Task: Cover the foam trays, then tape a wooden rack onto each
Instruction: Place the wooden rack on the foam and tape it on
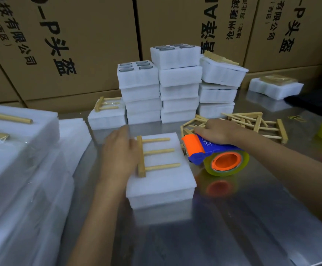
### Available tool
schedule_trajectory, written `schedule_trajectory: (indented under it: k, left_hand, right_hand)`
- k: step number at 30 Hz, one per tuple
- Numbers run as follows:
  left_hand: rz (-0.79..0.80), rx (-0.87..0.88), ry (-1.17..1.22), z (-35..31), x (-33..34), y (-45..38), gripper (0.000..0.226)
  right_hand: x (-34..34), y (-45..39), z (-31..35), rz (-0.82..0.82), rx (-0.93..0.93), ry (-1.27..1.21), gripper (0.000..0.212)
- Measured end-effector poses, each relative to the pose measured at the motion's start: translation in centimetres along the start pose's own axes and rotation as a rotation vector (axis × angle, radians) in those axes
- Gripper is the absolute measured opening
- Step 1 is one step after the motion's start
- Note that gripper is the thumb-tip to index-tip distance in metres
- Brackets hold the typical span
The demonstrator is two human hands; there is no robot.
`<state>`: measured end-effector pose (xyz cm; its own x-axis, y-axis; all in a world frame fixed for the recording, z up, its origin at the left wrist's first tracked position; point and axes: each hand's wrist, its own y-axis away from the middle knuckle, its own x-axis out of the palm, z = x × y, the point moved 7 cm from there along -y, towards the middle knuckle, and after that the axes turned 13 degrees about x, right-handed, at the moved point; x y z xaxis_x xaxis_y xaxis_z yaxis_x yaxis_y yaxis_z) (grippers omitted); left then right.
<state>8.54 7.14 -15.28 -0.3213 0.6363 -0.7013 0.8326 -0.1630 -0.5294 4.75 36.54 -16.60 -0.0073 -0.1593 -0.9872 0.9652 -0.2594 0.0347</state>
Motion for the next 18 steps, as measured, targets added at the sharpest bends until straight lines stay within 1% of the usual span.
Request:
schedule_trajectory:
  k: [1, 2, 3, 4, 5, 6, 7, 8, 11, 15, 18]
  left_hand:
    - [0.075, 0.034, 0.101, -1.8, 1.4, -1.4, 0.040]
    - [0.208, 0.053, 0.169, -3.4, 3.3, -2.5, 0.043]
    - [0.355, 0.078, 0.135, -4.5, 5.5, -3.1, 0.046]
    - [0.485, 0.100, 0.016, -5.1, 7.6, -3.1, 0.049]
    - [0.564, 0.114, -0.142, -4.8, 9.2, -2.7, 0.052]
    - [0.590, 0.141, -0.293, -4.3, 10.2, -2.2, 0.054]
    - [0.583, 0.155, -0.381, -3.7, 10.6, -1.8, 0.055]
    - [0.568, 0.167, -0.416, -3.3, 10.7, -1.7, 0.056]
    - [0.559, 0.190, -0.411, -3.1, 10.9, -1.8, 0.056]
    - [0.560, 0.195, -0.426, -3.0, 11.0, -1.7, 0.057]
    - [0.573, 0.189, -0.423, -3.0, 10.9, -1.7, 0.057]
  right_hand:
    - [0.1, -0.1, 0.0, 0.003, -0.004, -0.005, 0.054]
    - [0.1, -0.1, 0.1, 0.003, -0.009, -0.006, 0.055]
    - [0.1, -0.2, 0.1, 0.004, -0.017, -0.007, 0.055]
    - [0.2, -0.2, 0.1, 0.007, -0.023, -0.009, 0.055]
    - [0.3, -0.3, -0.1, 0.010, -0.028, -0.010, 0.055]
    - [0.4, -0.3, -0.2, 0.015, -0.035, -0.008, 0.055]
    - [0.4, -0.3, -0.1, 0.024, -0.048, -0.008, 0.056]
    - [0.4, -0.3, -0.2, 0.039, -0.055, -0.016, 0.057]
    - [0.5, -0.2, -0.9, 0.098, -0.065, -0.018, 0.062]
    - [0.3, -0.3, -3.6, 0.106, -0.037, -0.028, 0.054]
    - [0.1, -0.2, -6.2, 0.118, 0.007, -0.051, 0.054]
